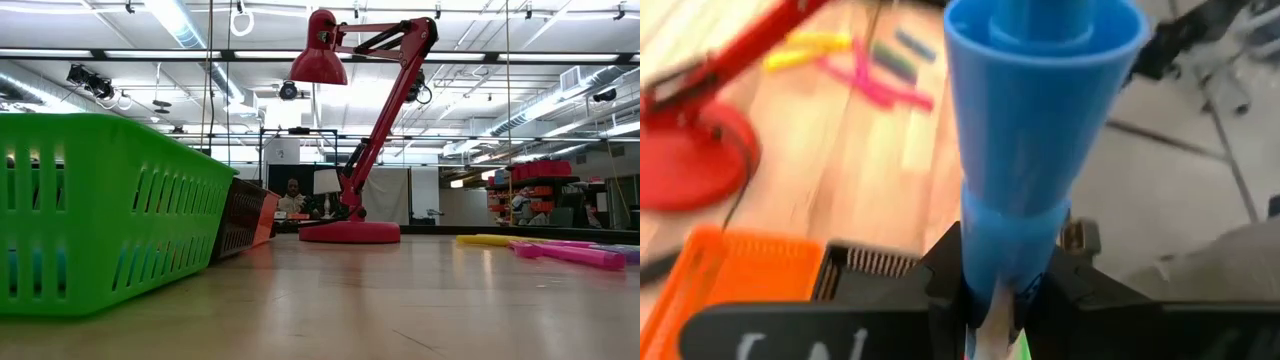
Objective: Pick & Place Markers
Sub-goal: Put the blue highlighter into the green bin
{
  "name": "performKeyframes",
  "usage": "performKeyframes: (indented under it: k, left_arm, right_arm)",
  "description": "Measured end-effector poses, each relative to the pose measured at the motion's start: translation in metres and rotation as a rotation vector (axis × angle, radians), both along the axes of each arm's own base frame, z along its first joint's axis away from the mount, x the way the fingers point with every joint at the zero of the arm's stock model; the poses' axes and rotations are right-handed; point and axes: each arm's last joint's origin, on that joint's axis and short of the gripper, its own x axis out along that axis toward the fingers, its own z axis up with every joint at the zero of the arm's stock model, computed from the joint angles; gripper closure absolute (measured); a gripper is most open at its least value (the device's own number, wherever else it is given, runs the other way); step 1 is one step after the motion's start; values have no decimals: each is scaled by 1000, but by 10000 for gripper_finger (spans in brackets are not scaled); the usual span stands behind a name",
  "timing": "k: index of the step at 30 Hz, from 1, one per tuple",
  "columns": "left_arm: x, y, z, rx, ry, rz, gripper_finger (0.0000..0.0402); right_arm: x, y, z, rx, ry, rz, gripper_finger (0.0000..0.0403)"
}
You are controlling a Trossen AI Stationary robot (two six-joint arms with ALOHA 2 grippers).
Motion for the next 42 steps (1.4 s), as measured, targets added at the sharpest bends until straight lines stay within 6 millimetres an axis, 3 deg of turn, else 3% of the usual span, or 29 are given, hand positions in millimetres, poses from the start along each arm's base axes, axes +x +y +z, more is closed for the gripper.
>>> performKeyframes:
  k: [24,31,42]
  left_arm:
    - [-17,-3,-63,-12,853,-97,337]
    - [-15,-8,-71,42,910,-163,337]
    - [15,-25,-106,37,1022,-247,337]
  right_arm:
    - [5,-14,-2,-60,24,-39,137]
    - [5,-14,-3,-64,35,-39,137]
    - [5,-14,-5,-62,48,-39,137]
